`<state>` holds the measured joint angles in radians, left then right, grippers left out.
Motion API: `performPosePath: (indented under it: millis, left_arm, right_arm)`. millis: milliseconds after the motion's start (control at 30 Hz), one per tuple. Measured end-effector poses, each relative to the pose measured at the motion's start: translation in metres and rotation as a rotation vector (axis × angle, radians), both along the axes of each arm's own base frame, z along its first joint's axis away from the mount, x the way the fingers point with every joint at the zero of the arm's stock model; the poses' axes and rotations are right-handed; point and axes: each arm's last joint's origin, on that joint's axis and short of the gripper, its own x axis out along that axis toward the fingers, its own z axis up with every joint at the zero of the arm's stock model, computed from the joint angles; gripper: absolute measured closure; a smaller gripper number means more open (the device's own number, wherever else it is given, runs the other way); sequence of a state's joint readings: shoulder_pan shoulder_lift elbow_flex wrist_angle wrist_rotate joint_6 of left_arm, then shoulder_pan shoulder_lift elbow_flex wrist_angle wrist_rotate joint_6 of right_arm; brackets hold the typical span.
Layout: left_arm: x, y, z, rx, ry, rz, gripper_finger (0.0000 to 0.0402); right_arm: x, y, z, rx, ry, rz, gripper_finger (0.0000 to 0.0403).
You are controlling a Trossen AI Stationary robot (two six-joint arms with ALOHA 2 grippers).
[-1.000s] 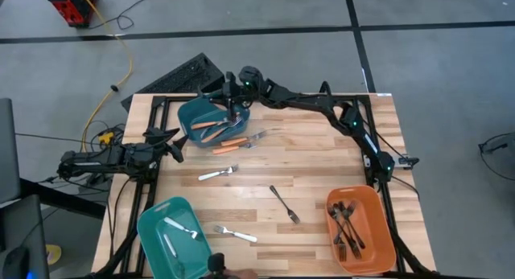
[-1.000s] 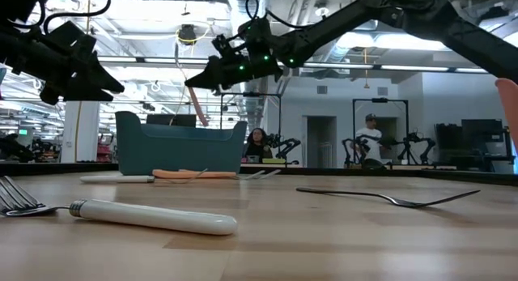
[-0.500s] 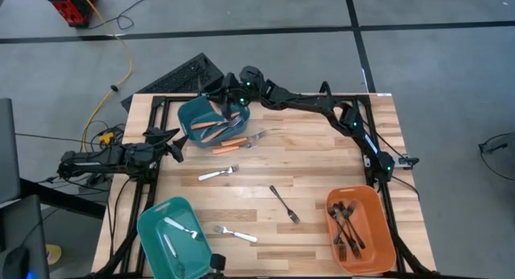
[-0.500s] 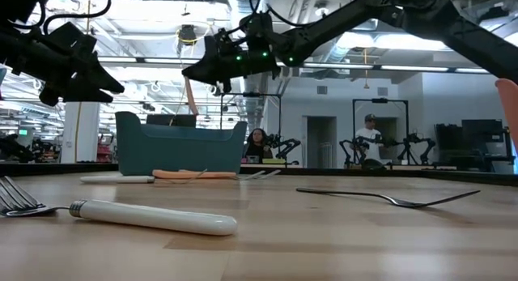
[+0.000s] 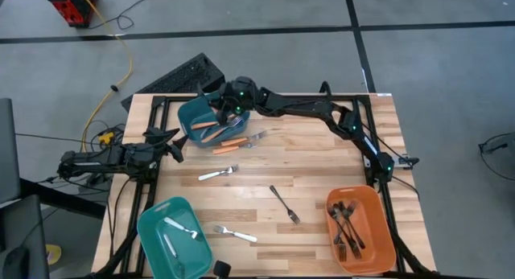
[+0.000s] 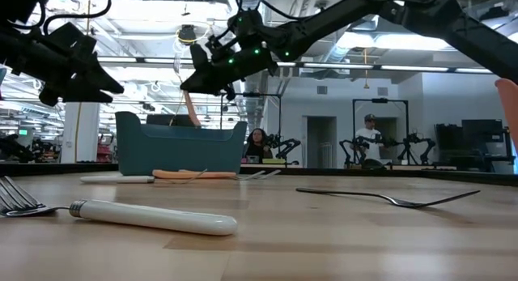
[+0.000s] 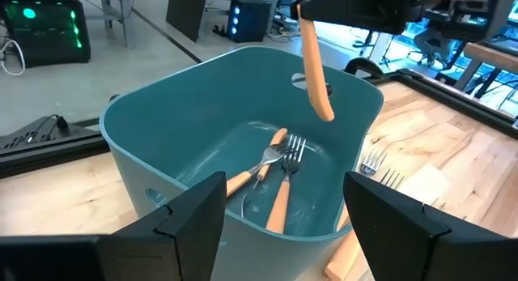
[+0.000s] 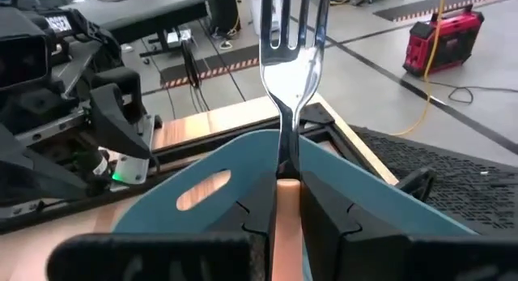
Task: Sort silverware by color (type)
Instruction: Put the orange fork into the blue bin
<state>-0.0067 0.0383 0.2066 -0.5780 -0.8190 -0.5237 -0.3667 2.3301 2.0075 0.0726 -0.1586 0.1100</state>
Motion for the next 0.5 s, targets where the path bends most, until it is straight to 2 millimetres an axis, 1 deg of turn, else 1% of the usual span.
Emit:
performPosePath:
  millis: [167, 300, 400, 500]
  left_arm:
    - [-0.001, 0.0, -0.001, -0.007, 0.01, 0.003, 0.0167]
    - [-0.001, 0.0, -0.001, -0.007, 0.009, 0.003, 0.0167]
    - [-0.001, 0.0, -0.001, -0.008, 0.008, 0.004, 0.0167]
    - [-0.001, 0.0, -0.001, -0.012, 0.003, 0.005, 0.0167]
  right_arm:
    - [-0.002, 0.0, -0.005, -0.001, 0.054, 0.004, 0.0337]
    - [-0.005, -0.004, -0.01, 0.002, 0.107, 0.001, 0.0337]
    - [-0.006, -0.007, -0.011, 0.007, 0.123, -0.005, 0.0337]
    - [-0.006, -0.005, -0.013, -0.001, 0.128, -0.004, 0.0337]
